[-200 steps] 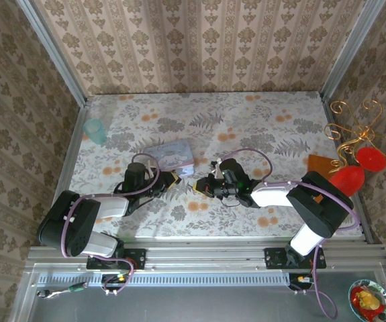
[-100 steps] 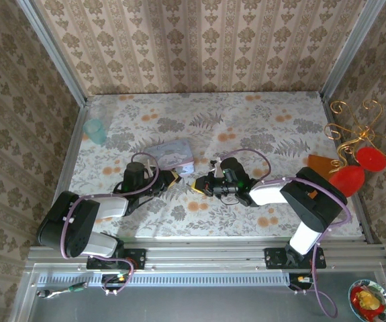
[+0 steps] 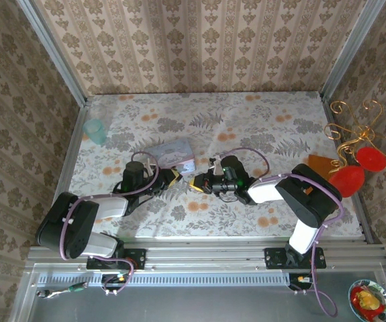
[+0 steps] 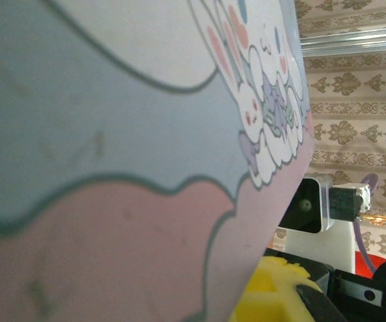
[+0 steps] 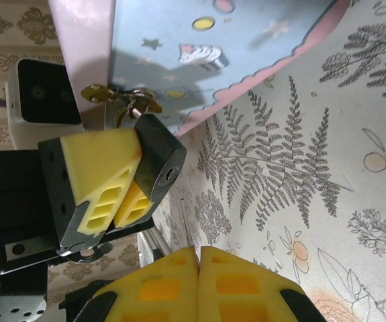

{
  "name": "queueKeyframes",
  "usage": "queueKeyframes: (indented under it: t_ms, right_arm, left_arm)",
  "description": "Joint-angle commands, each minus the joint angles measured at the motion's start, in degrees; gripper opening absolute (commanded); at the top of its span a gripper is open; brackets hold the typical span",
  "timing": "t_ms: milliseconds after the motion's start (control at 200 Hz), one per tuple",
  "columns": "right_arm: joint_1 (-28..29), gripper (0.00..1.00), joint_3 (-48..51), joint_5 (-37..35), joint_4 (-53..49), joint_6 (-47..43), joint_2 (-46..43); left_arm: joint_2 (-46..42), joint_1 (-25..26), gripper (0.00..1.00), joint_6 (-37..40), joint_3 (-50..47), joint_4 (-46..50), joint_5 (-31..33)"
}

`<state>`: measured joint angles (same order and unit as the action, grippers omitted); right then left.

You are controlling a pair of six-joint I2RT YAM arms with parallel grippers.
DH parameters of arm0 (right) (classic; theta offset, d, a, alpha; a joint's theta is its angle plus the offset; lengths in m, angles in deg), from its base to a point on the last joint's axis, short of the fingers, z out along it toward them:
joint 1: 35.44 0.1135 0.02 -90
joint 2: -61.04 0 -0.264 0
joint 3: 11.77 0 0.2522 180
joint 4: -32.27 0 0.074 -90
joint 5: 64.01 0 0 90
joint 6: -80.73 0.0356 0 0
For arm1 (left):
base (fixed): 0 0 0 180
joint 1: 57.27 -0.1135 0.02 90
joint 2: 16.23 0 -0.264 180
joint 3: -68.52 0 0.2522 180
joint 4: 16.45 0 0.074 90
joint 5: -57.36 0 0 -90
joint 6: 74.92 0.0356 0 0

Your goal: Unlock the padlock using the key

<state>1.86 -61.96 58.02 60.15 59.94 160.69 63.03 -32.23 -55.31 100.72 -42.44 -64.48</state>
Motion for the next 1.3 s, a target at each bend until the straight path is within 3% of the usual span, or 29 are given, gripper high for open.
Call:
queueKeyframes:
  t_ms: [0, 1295]
  right_arm:
    - [-0.73, 0.00, -0.46, 1.80, 2.18, -0.38, -0.05]
    - [-0.73, 0.00, 3.20, 2.44, 16.48, 5.32, 3.98]
  left_arm:
    - [-2.41, 0.10, 0.02, -0.36, 1.95, -2.15, -2.31]
    - [-2.32, 0.53, 0.00, -1.00, 3.45, -1.35, -2.46]
